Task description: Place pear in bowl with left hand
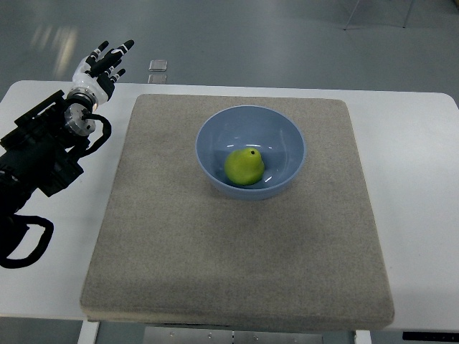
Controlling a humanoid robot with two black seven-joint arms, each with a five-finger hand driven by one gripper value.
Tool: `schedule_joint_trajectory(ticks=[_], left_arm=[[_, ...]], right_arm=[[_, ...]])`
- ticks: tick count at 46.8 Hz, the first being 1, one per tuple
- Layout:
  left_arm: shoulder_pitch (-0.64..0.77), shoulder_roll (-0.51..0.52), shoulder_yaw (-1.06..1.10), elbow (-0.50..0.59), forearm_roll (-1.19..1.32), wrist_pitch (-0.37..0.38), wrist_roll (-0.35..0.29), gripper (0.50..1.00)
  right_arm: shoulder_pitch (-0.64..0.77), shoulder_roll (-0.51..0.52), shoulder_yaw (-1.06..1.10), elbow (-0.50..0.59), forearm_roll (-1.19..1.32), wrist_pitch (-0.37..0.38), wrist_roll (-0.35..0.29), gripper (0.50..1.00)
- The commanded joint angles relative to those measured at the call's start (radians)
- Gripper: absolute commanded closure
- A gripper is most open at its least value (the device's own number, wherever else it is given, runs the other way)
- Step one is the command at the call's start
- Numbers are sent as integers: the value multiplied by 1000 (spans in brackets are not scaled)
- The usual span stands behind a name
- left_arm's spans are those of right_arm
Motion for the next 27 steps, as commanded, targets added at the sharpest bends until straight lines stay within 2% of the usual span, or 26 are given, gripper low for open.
schedule_joint_trajectory(ticks=[1, 27], left_arm=[[0, 9, 1, 0, 3, -5, -7, 510], [6, 14, 3, 0, 4, -11, -22, 508]], right_arm=[[0, 0, 0, 0, 0, 1, 0, 576], [-6, 0, -2, 37, 2, 25, -6, 576]])
